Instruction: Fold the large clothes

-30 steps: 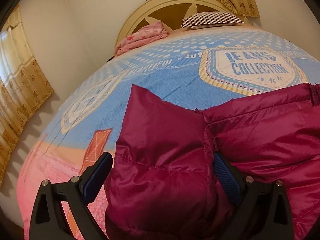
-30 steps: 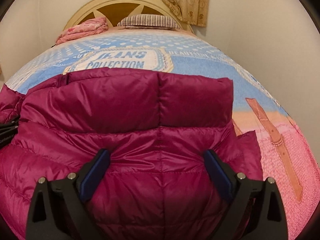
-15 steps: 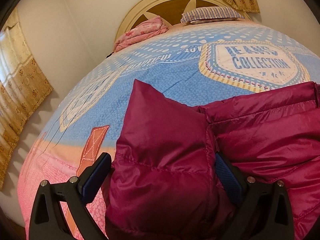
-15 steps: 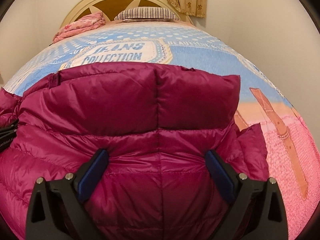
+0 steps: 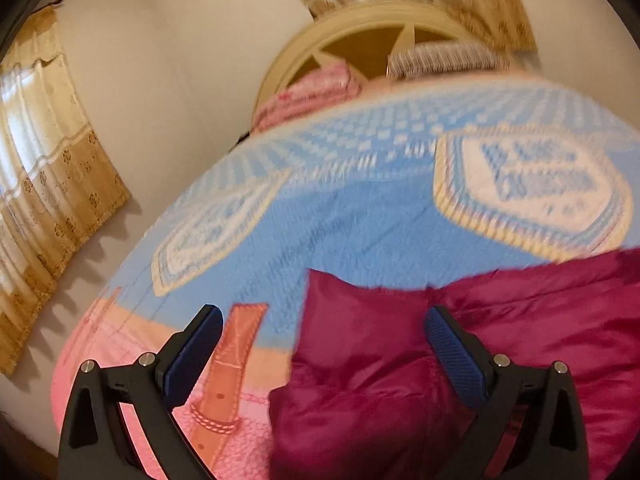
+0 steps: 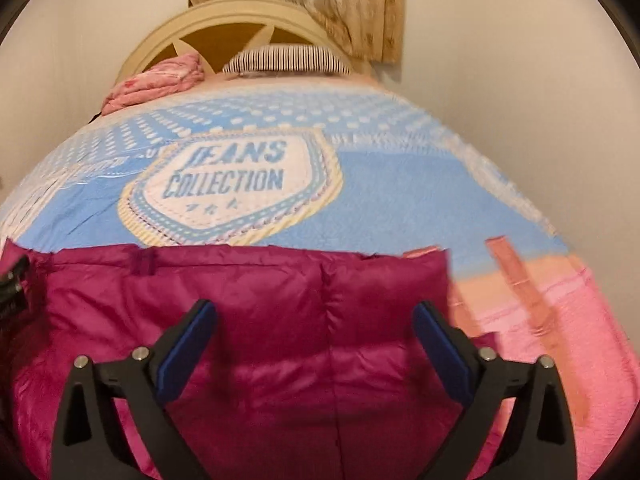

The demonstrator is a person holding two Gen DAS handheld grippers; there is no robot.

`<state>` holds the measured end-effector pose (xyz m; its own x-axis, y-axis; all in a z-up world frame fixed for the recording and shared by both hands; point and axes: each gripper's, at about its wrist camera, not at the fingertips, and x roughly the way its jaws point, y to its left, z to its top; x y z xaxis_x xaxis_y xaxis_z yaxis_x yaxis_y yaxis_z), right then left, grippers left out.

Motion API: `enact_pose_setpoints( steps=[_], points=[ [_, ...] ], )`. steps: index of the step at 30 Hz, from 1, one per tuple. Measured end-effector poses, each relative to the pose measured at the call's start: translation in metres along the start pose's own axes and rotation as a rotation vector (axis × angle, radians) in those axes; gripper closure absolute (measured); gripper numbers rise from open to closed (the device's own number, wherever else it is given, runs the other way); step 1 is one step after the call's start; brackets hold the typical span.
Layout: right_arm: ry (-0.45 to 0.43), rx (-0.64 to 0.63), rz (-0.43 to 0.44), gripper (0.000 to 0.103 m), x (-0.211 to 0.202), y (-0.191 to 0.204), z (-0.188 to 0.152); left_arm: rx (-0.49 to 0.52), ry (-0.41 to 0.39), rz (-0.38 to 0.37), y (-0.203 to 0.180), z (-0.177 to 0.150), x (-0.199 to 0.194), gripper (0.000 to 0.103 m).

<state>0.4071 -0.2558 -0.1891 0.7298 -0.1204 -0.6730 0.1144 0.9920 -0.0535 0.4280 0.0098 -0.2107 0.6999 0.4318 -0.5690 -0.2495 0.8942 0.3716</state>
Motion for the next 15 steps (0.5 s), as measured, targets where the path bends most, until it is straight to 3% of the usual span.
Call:
enact_pose_setpoints(
  steps=[3, 15],
  points=[
    [0.077, 0.021, -0.009, 0.007, 0.03, -0.005, -0.009, 0.007, 0.056, -0.017, -0.01, -0.01, 0.018, 0.001],
    [0.122, 0.042, 0.011, 0.001, 0.045, -0.011, -0.016, -0.017, 0.092, -0.053, -0.011, -0.019, 0.031, 0.001]
  ],
)
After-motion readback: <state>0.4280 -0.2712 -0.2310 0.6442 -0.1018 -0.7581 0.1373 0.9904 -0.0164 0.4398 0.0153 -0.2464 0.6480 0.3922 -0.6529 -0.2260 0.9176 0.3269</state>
